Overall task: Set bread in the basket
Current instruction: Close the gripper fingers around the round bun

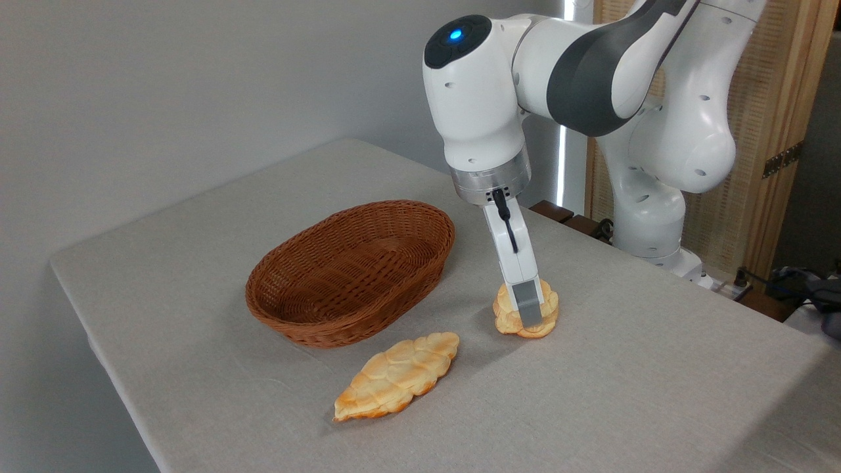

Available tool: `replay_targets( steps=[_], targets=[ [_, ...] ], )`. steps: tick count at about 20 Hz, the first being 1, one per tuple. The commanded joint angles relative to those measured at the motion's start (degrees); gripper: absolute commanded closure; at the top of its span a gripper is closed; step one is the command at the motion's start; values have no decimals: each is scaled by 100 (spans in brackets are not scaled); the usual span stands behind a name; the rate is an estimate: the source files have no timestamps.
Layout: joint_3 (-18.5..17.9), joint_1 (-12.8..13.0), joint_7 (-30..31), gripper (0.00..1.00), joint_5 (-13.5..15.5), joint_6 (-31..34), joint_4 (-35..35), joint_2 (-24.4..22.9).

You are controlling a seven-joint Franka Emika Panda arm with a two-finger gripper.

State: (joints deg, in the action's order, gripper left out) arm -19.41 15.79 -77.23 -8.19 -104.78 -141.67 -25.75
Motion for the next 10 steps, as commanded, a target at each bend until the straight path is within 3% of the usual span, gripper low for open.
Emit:
replay_targets(
  steps=[1, 3, 4, 6, 7, 10],
  targets=[
    [-54, 56, -64, 0, -95, -68, -45, -27],
    [-54, 56, -55, 0, -95, -60, -45, -1],
    [-54, 56, -55, 7, -95, -60, -45, -1],
    [-54, 56, -46, 39, -86, -60, -80, 8],
    [-54, 56, -46, 44, -86, -60, -98, 17],
    [-54, 56, -46, 45, -86, -60, -98, 17]
  ],
)
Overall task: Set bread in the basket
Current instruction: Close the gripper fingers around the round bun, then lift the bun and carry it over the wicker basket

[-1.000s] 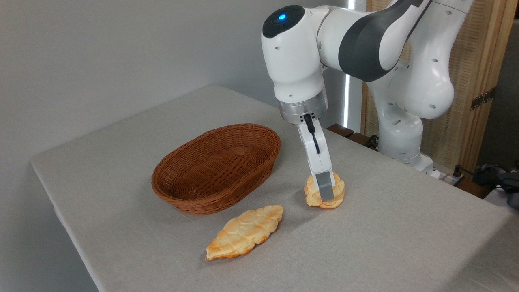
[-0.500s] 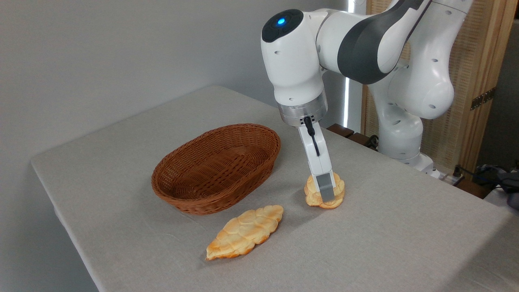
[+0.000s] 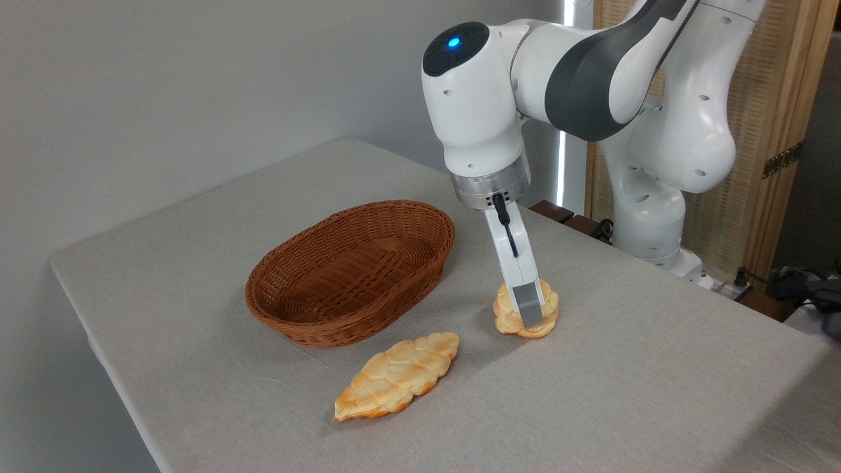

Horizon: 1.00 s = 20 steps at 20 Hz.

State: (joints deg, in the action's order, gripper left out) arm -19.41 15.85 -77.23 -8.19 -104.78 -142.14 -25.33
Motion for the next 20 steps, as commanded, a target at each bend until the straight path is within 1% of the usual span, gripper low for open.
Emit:
replay_targets(
  steps=[1, 15, 19, 20],
  targets=[
    [-55, 50, -46, 45, -86, -60, -51, -25],
    [-55, 24, -46, 44, -77, -42, 19, -51],
    [-55, -3, -11, 44, 45, -25, 326, -78],
    [-55, -12, -11, 44, 220, -16, 458, -78]
  ],
)
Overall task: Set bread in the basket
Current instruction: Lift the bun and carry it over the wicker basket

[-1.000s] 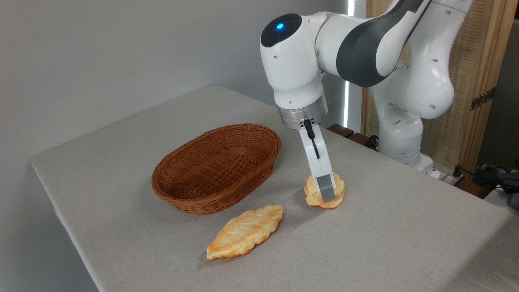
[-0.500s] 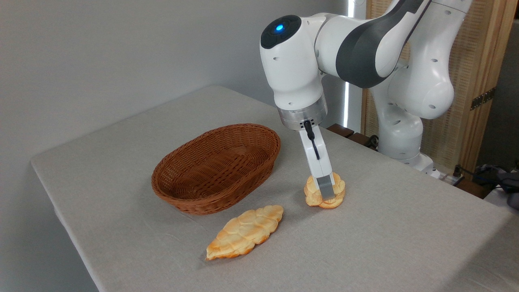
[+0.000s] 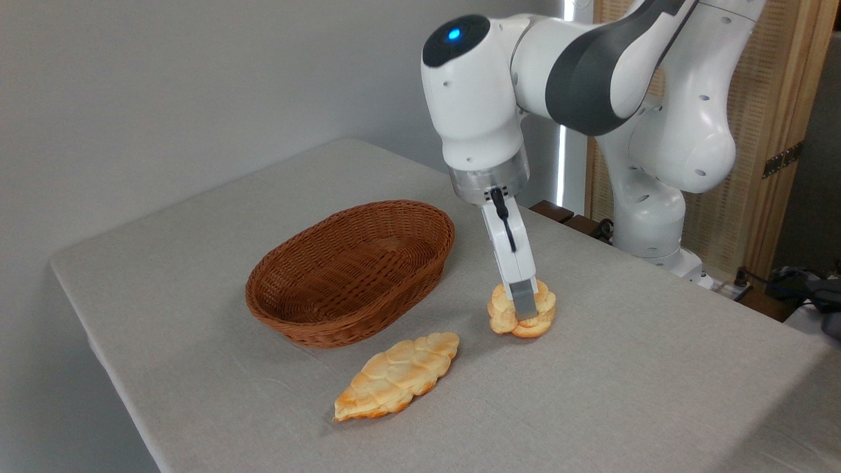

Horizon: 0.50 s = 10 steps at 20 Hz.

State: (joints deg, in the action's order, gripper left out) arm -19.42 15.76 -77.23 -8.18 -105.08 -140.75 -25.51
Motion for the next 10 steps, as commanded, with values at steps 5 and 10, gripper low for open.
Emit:
replay_targets(
  steps=[5, 10],
  targets=[
    [-10, 59, 690, 44, 844, -109, 820, -41],
    [235, 121, 1410, 44, 1345, -259, 1014, -24]
  ],
)
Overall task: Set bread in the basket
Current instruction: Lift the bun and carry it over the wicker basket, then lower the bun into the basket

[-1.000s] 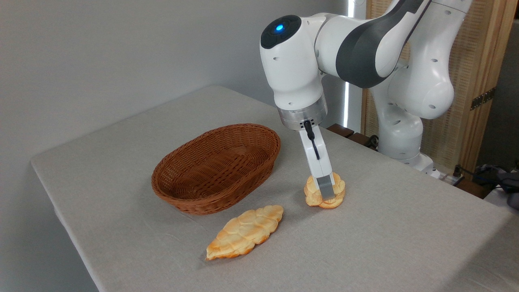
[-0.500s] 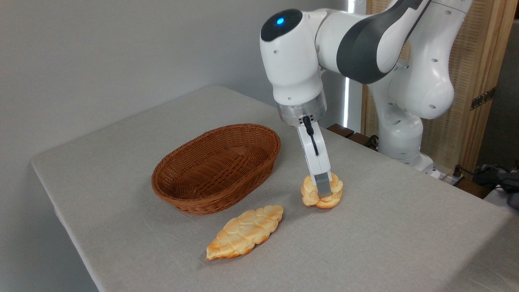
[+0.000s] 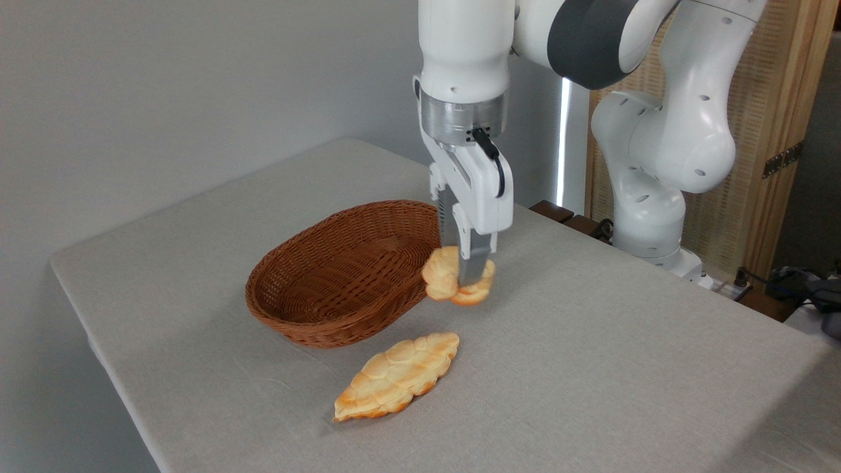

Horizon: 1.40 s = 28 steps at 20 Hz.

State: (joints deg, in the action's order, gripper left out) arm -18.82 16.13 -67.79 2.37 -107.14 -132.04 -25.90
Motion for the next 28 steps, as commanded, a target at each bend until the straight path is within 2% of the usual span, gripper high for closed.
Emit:
replay_targets(
  steps=[1, 6, 11, 13, 15, 16, 17, 18, 28],
  targets=[
    [333, 83, 695, 44, 334, -53, 196, 14],
    [1037, 83, 1987, 41, 344, -386, 284, 233],
    [1670, 83, 3191, 40, 344, -1045, 337, 778],
    [1802, 83, 3473, 34, 352, -1238, 346, 928],
    [1943, 83, 3658, 32, 352, -1440, 337, 1095],
    [1952, 83, 3676, 25, 352, -1537, 346, 1182],
    [1961, 83, 3677, 5, 344, -1582, 346, 1244],
    [1987, 83, 3668, 0, 344, -1582, 346, 1288],
    [1961, 31, 3615, 0, 335, -1564, 592, 1447]
  ],
)
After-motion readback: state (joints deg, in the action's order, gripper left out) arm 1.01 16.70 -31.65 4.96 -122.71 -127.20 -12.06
